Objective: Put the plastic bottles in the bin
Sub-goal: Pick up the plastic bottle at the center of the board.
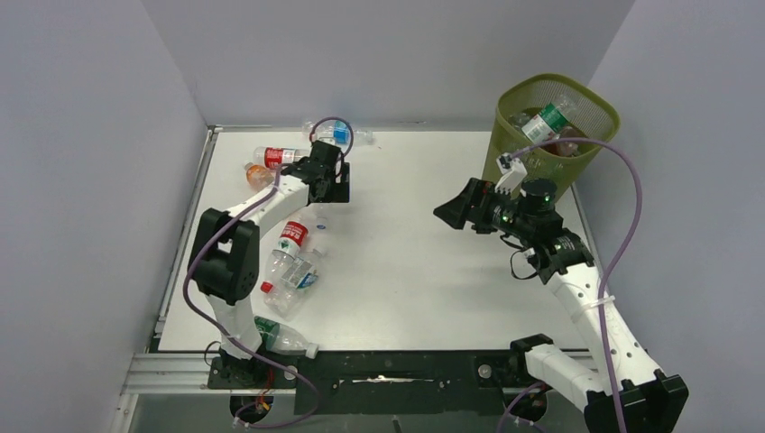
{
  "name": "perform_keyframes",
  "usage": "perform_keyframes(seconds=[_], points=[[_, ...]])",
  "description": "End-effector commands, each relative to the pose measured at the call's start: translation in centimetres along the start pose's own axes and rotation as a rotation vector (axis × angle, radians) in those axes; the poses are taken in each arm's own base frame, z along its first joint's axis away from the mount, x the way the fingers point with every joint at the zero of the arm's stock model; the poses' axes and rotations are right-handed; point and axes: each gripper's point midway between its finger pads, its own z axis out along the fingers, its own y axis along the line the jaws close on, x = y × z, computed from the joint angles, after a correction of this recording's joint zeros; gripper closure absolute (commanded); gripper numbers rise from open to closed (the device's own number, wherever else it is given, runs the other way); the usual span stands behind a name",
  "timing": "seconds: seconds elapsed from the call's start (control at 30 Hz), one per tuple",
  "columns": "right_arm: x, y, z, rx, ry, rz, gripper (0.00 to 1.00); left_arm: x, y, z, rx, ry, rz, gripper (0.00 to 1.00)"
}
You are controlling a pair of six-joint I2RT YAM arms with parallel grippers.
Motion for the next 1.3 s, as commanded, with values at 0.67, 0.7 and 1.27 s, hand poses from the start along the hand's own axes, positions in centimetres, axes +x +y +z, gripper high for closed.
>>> perform_keyframes(seconds=[0.67, 0.7, 1.27], points=[[5.0, -1.3, 1.1, -0.047, 0.053, 0.041, 0.03, -0.9, 0.2, 6.0, -0.069, -0.011, 0.046, 0.32], [5.0, -1.3, 1.1, -0.046, 0.054, 0.041, 0.03, -0.7, 0.2, 5.9, -0.066, -0.008, 0.045, 0.36], [6.1, -1.5, 1.3, -0.049, 0.054, 0.087, 0.03, -3.0, -3.7, -4.1, 0.221, -0.051, 0.019, 0.46]])
